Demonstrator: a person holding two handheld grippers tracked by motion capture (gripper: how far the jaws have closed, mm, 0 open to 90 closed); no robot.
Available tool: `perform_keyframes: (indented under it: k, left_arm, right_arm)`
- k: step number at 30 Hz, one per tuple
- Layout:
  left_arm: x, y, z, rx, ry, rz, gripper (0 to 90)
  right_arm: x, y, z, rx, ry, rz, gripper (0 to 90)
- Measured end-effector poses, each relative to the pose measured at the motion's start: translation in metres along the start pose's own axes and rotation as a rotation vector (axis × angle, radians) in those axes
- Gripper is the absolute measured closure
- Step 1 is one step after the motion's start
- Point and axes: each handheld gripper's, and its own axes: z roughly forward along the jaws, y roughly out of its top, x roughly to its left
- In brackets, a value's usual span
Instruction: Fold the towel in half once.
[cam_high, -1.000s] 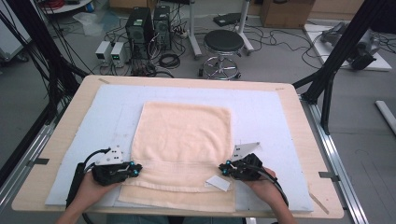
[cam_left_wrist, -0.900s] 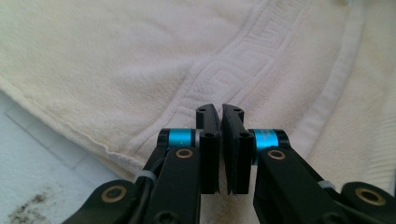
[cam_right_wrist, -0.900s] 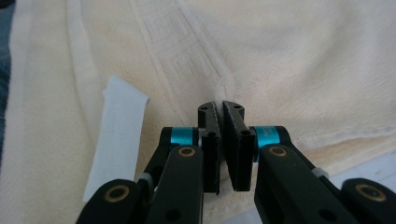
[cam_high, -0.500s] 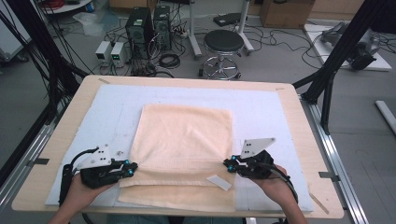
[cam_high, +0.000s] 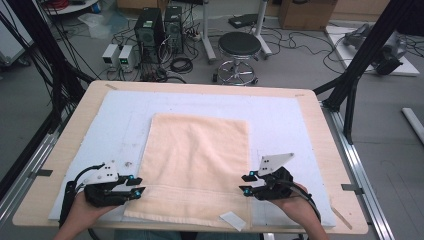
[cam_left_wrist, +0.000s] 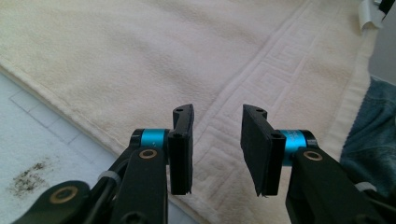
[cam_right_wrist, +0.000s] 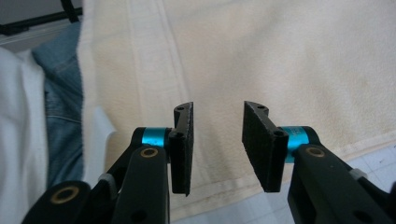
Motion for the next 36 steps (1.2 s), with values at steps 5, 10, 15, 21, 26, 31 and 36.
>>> perform_keyframes:
  k: [5,10,15,21,26,31,36]
  left_arm:
    - [0.007,0.002,0.004,-0.007,0.018,-0.006,60.8]
    - [0.014,0.006,0.009,-0.022,0.038,-0.025,57.0]
    - [0.026,0.013,0.018,-0.029,0.056,-0.050,52.7]
    - [0.035,0.022,0.030,-0.034,0.069,-0.057,50.4]
    - [0.039,0.026,0.036,-0.039,0.064,-0.068,47.3]
    - [0.041,0.028,0.036,-0.049,0.082,-0.089,41.6]
    - [0.045,0.028,0.036,-0.050,0.106,-0.107,35.0]
  right_arm:
    - [-0.014,-0.002,0.011,-0.004,-0.027,0.031,58.5]
    - [-0.025,0.001,0.018,-0.013,-0.040,0.061,52.2]
    - [-0.035,0.002,0.023,-0.017,-0.070,0.072,48.4]
    - [-0.045,0.001,0.023,-0.040,-0.102,0.107,42.1]
    - [-0.051,0.006,0.023,-0.053,-0.121,0.119,35.4]
    - [-0.059,0.010,0.026,-0.062,-0.135,0.132,30.1]
    - [-0.063,0.017,0.030,-0.067,-0.156,0.150,25.9]
